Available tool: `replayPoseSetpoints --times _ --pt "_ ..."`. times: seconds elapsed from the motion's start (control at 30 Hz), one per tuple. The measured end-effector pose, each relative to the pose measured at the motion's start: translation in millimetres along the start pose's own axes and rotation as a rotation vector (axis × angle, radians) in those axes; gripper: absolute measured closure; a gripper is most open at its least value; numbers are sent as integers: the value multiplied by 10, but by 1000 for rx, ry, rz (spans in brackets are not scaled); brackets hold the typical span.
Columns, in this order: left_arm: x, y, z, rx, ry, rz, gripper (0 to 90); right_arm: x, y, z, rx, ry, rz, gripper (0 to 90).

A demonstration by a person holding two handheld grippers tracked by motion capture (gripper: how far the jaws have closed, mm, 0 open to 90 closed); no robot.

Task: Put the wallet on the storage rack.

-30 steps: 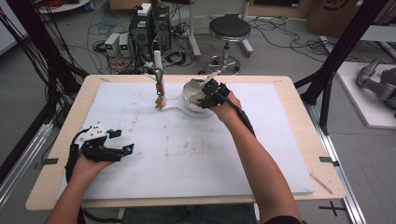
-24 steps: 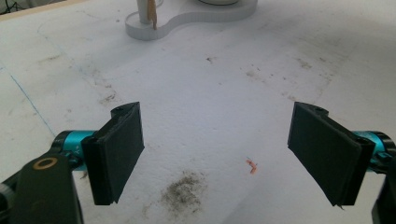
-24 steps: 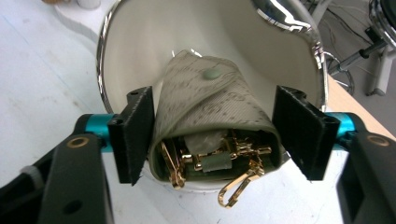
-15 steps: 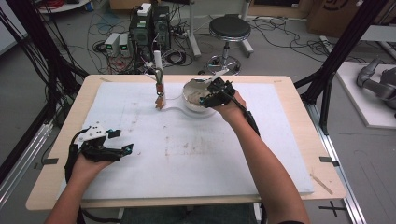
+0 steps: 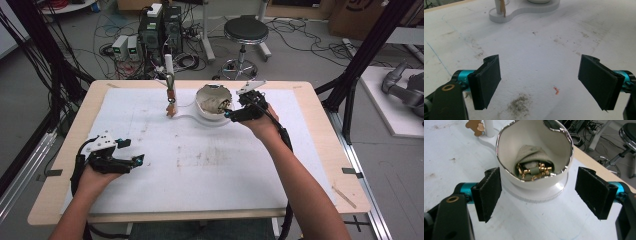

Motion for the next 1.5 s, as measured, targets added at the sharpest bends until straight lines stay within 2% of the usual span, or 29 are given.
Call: replayPoseSetpoints --times 0.17,0.3,0.6,0.87,1.07,1.27,1.4,1.43,1.5 --pt "1 -7 0 6 2 0 182 -91 -45 -95 26 4 4 218" --pt "4 -8 7 6 -4 -1 182 -202 -56 -144 23 -36 2 218" --pt "4 -38 47 20 -24 -6 182 -442 -52 -315 61 -106 -1 218" --pt "12 -70 78 29 -43 -24 182 -665 33 -472 58 -149 9 209" --pt "14 -79 99 31 -49 -21 182 -789 113 -635 60 -175 13 209" --pt "34 -87 120 34 -58 -22 182 -846 154 -846 75 -183 14 208" --pt "45 -84 134 35 -62 -19 182 -848 157 -956 100 -177 13 208" --pt "57 -89 146 33 -66 -19 182 -841 140 -1032 114 -177 -5 208" --pt "75 -93 153 36 -66 -21 182 -834 133 -1125 135 -169 -6 208"
Point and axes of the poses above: each handheld gripper's, and its own axes: x roughly forward along the jaws, z roughly out of its top, y roughly to its left, the point moved 10 cm from there along x, roughly forward along the jaws, and after that the axes turned 7 degrees about -y, right-handed, at the moved point
